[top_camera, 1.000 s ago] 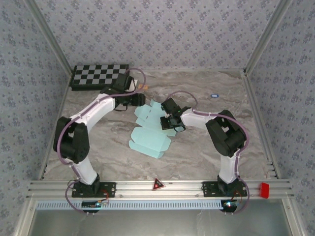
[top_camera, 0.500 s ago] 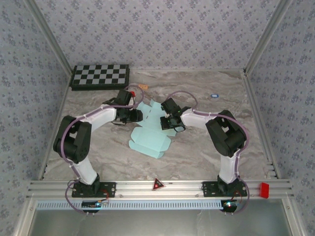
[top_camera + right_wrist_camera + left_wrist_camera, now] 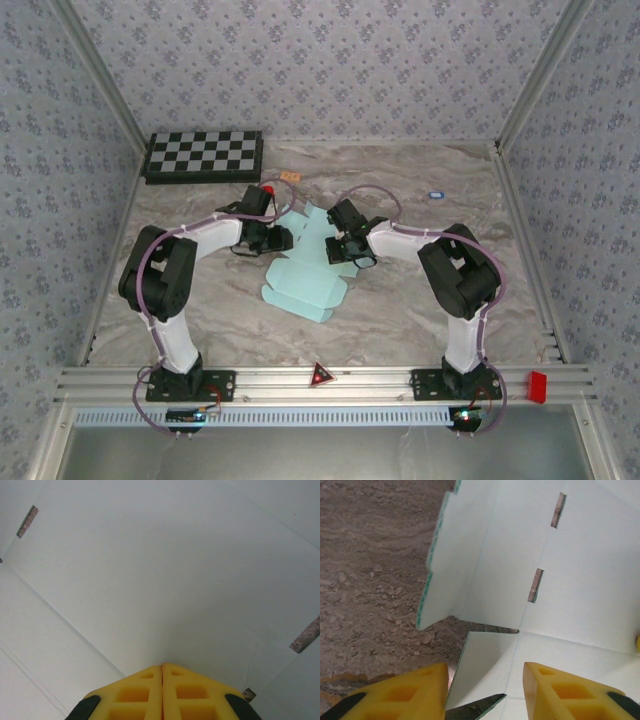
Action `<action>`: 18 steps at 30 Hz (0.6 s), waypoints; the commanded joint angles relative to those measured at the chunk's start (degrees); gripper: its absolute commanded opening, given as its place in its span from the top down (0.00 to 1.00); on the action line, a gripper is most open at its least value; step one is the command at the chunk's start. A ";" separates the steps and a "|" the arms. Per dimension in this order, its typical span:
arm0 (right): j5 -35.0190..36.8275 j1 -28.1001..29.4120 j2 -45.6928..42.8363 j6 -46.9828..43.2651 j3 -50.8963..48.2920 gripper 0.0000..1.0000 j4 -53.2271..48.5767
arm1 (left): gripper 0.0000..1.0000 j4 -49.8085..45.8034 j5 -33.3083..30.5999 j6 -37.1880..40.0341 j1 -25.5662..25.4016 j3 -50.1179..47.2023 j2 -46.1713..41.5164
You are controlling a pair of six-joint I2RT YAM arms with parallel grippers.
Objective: Fold the paper box
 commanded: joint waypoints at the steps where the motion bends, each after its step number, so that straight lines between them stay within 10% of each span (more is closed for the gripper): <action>1: 2.39 0.07 0.90 -0.63 0.23 0.92 -3.98 | 0.63 1.19 1.72 0.05 0.02 1.02 -1.24; 18: 2.42 0.21 1.49 0.16 0.53 0.93 -3.98 | 0.65 1.10 4.85 3.80 -4.02 1.59 -1.36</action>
